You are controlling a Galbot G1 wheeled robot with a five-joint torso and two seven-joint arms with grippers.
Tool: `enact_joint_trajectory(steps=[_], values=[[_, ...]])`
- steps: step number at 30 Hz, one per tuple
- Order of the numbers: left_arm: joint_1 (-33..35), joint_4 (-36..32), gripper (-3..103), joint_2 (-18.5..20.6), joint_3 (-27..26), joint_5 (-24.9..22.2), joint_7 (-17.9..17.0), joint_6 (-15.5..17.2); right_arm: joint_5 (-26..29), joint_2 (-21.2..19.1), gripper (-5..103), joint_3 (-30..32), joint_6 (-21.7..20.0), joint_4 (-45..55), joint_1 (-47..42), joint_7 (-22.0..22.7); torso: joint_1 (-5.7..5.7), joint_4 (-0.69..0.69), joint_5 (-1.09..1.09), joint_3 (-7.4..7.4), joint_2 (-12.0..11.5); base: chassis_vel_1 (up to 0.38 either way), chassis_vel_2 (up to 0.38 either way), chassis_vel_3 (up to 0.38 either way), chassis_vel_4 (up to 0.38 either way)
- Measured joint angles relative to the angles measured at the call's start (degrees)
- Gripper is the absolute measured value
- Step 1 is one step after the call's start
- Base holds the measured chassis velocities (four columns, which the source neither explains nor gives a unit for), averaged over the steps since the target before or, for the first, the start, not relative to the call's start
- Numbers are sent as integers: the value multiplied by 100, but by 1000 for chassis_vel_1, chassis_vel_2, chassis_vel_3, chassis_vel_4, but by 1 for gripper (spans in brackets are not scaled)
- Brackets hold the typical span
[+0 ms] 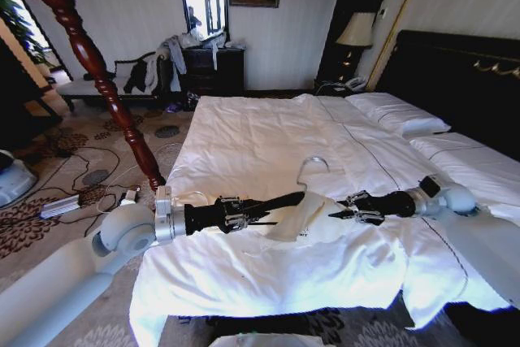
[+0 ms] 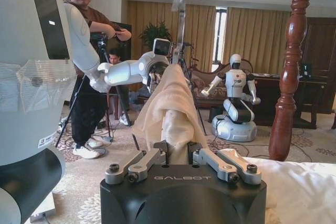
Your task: Pick up the clothes from the bed and hang them on the clothes hanger.
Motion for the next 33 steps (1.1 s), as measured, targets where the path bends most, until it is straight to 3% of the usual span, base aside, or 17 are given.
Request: enact_joint_trajectory(steps=[5, 6, 8, 9, 10, 11, 14, 33], values=[[-5, 24, 66, -10, 22, 0, 2, -14, -2, 13, 16, -9, 0, -30, 0, 0, 0, 0, 0, 0, 0, 0, 0, 0, 0], [-5, 27, 72, -11, 26, 0, 4, -19, -3, 19, 13, -11, 1, -39, 0, 1, 0, 0, 0, 0, 0, 0, 0, 0, 0], [-6, 32, 72, -12, 27, 0, 6, -23, -6, 26, 8, -16, 3, -48, 0, 1, 0, 0, 0, 0, 0, 0, 0, 0, 0], [-5, 35, 77, -12, 29, 0, 7, -26, -8, 32, 8, -22, 5, -58, 0, 2, 0, 0, 0, 0, 0, 0, 0, 0, 0], [-3, 41, 82, -12, 29, 0, 8, -28, -16, 43, 2, -30, 6, -70, 0, 2, 0, 0, 0, 0, 0, 0, 0, 0, 0], [-3, 41, 82, -12, 29, 0, 8, -28, -16, 43, 2, -30, 6, -70, 0, 2, 0, 0, 0, 0, 0, 0, 0, 0, 0], [30, 67, 97, -17, 30, 9, 7, -33, -94, 81, 0, -40, 30, -118, -16, 4, 0, 0, 0, 0, 0, 0, 0, 0, 0], [373, 664, 100, -330, 157, 493, -48, -173, -1475, 805, 0, -254, 579, -1414, -227, 358, 0, 0, -1, 0, 0, 0, 0, 0, 0]])
